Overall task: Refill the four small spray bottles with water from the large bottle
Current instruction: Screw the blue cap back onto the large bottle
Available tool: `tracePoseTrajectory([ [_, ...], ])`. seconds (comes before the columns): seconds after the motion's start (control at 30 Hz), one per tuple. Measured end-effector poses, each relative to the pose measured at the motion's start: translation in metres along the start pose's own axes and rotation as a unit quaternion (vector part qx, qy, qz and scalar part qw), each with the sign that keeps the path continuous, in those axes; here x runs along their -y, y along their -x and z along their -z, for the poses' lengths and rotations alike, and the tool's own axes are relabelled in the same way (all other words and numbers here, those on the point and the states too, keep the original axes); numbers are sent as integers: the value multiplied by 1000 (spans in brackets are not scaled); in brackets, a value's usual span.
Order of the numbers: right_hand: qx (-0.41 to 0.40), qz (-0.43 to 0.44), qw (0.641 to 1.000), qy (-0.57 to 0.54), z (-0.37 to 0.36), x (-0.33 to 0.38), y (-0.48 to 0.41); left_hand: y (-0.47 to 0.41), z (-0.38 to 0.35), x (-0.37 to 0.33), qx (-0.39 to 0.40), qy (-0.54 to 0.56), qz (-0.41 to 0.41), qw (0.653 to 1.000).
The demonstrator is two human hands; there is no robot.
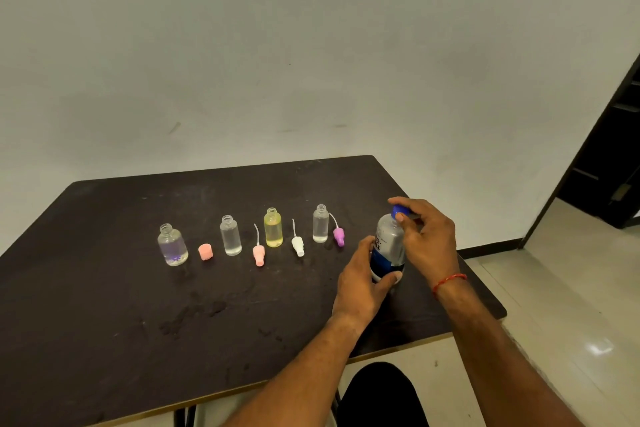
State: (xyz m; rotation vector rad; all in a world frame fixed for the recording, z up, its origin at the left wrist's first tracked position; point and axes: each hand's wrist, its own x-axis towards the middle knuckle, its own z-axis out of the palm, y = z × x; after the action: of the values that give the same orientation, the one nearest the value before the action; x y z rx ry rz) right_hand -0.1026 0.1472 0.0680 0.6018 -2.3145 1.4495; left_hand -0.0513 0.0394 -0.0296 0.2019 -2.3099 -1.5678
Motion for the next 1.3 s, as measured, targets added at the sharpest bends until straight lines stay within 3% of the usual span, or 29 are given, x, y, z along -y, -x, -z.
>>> tracePoseTrajectory([
  [0.23, -55, -30, 996, 57, -7, 5, -6, 1, 1, -4, 2, -3, 7, 1000],
  [0.33, -39, -50, 996, 54, -4, 6, -4, 1, 0, -3, 4, -4, 12, 1000],
  [0.53, 20, -6, 1000, 13, 4, 0, 0, 0, 1, -3, 7, -6, 11, 1000],
  [0.77, -34, -21, 997, 67, -2, 1, -7, 0, 0, -2, 1, -9, 11, 1000],
  [0.9, -23, -58, 995, 78, -1, 4, -7, 0, 0, -2, 3, -14, 8, 1000],
  [1.1, 23, -6, 1000, 14, 6, 3, -4, 0, 0, -1, 18, -22, 14, 1000],
  [1.3, -26, -6, 999, 45, 2, 4, -9, 1, 1, -2, 15, -14, 14, 1000],
])
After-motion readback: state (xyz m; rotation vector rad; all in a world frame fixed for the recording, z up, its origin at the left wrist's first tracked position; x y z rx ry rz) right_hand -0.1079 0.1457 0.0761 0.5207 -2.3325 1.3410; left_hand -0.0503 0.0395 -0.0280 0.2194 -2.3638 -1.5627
